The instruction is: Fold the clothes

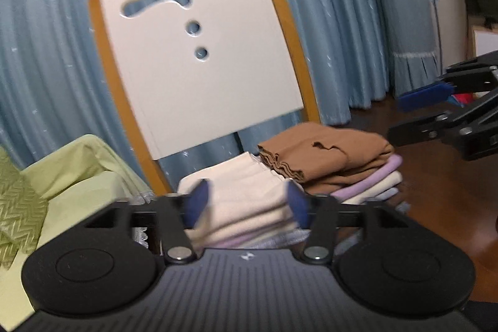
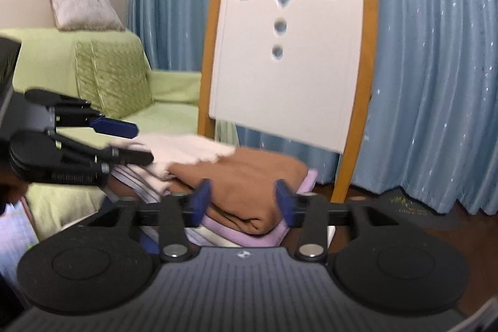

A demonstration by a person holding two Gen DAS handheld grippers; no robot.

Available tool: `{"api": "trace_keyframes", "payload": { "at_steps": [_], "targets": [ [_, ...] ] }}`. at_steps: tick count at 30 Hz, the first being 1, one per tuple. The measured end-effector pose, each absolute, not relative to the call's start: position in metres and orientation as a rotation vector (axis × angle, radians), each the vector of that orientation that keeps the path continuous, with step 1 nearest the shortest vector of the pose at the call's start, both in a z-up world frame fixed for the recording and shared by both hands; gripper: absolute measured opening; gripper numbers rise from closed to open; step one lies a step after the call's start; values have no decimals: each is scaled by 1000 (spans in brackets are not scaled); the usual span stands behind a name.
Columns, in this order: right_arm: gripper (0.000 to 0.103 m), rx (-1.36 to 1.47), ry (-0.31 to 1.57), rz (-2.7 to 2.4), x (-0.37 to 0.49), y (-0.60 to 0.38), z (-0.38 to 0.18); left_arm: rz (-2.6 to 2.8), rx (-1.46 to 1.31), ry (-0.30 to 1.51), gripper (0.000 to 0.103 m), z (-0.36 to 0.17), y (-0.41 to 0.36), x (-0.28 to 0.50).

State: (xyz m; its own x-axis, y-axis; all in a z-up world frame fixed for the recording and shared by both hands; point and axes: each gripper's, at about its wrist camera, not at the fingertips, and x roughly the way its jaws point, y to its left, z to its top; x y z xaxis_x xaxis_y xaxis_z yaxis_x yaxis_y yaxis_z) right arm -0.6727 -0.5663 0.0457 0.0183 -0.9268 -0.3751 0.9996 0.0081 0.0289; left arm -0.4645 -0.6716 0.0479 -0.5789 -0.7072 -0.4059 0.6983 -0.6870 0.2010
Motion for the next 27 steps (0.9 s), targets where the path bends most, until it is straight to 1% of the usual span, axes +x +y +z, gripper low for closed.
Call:
{"api": "trace_keyframes", "payload": {
  "at_steps": [1, 2, 3, 4, 5, 6, 7, 8, 12, 14, 18, 21, 27],
  "targets": [
    [59, 330, 260, -1537, -671, -557, 48, -2244, 576, 10, 75, 47, -666, -459],
    [67, 353, 240, -1539, -669, -547, 46, -2225, 563, 65, 80, 44, -656, -452],
    [72, 385, 221, -1541, -666, -536, 42, -2208, 556, 106, 81, 39, -646, -445],
    [74, 418, 201, -1543, -663, -524, 38, -2196, 550, 133, 82, 36, -640, -442],
    [82, 466, 185, -1548, -659, -513, 31, -2171, 547, 184, 86, 30, -632, -433],
    [91, 516, 180, -1556, -655, -502, 24, -2149, 545, 229, 96, 25, -624, -425],
    [96, 558, 182, -1565, -650, -494, 17, -2136, 550, 258, 100, 22, -619, -420],
    [101, 591, 186, -1574, -647, -487, 11, -2117, 561, 301, 102, 15, -612, -411],
    [102, 694, 213, -1626, -635, -469, 1, -2035, 613, 380, 102, 2, -600, -397],
    [102, 723, 226, -1634, -629, -466, 0, -2007, 611, 379, 102, 0, -592, -391],
    [102, 728, 283, -1655, -605, -462, -1, -2003, 608, 397, 102, 0, -577, -387],
    [102, 715, 281, -1657, -593, -459, -3, -2000, 620, 412, 102, -1, -572, -390],
    [102, 728, 308, -1661, -578, -455, -11, -2013, 688, 363, 102, 4, -558, -398]
  ]
}}
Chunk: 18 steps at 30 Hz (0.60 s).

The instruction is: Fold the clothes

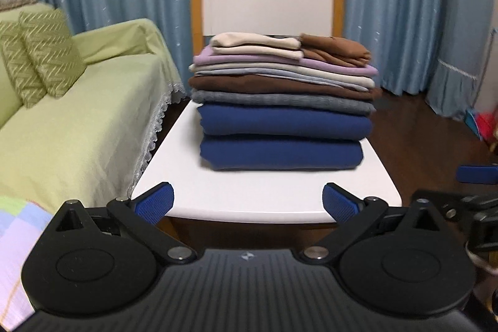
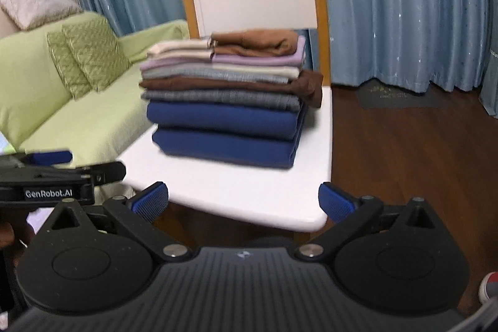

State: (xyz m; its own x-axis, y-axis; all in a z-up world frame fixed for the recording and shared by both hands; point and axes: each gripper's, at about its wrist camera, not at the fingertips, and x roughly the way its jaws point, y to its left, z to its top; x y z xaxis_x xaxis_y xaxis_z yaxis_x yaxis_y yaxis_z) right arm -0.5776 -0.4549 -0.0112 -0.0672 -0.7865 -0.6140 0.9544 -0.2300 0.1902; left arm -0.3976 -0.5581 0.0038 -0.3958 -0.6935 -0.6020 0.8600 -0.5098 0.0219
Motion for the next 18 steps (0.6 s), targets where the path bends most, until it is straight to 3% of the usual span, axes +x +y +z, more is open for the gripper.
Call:
{"api": "trace_keyframes", "payload": {
  "at_steps": [18],
  "targets": [
    [102, 709, 353, -1672, -572, -462, -12, -1990, 693, 367, 102, -9, -560, -402]
  ]
}}
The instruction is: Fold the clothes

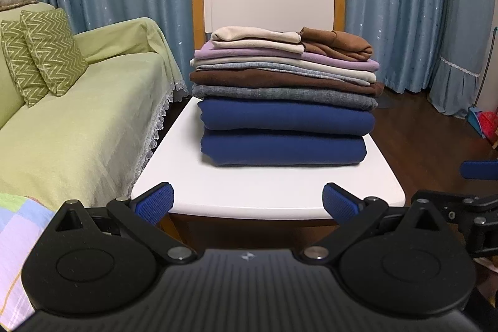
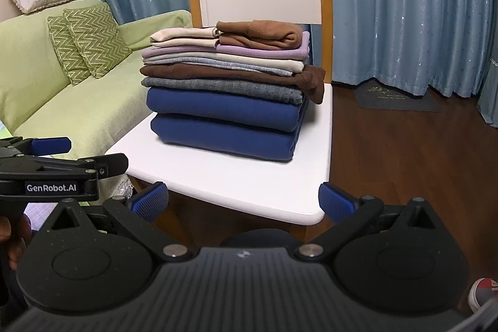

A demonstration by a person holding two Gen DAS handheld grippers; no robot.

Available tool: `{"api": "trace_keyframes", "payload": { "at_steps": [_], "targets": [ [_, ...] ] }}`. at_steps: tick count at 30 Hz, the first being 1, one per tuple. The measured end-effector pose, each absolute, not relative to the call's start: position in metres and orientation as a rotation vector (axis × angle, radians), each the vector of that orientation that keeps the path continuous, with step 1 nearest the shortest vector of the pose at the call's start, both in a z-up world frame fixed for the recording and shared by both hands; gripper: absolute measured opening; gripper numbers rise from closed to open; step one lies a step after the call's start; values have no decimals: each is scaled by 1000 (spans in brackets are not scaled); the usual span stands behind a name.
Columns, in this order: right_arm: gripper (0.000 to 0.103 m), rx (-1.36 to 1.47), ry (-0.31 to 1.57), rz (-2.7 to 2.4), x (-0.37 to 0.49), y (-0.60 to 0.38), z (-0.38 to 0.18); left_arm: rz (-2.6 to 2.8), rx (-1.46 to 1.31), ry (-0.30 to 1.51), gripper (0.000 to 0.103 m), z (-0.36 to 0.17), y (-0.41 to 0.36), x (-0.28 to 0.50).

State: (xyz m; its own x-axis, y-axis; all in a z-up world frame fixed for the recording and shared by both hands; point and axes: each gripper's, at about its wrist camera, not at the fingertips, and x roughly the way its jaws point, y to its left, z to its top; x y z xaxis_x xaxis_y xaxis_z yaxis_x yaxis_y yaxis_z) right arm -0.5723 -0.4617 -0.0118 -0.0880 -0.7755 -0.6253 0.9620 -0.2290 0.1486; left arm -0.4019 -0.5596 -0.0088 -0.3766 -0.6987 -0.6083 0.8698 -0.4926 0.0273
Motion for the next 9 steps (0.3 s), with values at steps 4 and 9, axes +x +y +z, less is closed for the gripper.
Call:
{"api": "trace_keyframes", "payload": {
  "at_steps": [4, 9],
  "targets": [
    [102, 692, 362, -1677, -572, -461, -11, -1996, 696, 366, 102, -9, -560, -402],
    [102, 698, 361, -1682, -572, -461, -12, -2003, 703, 360, 102, -10, -559, -404]
  ]
}}
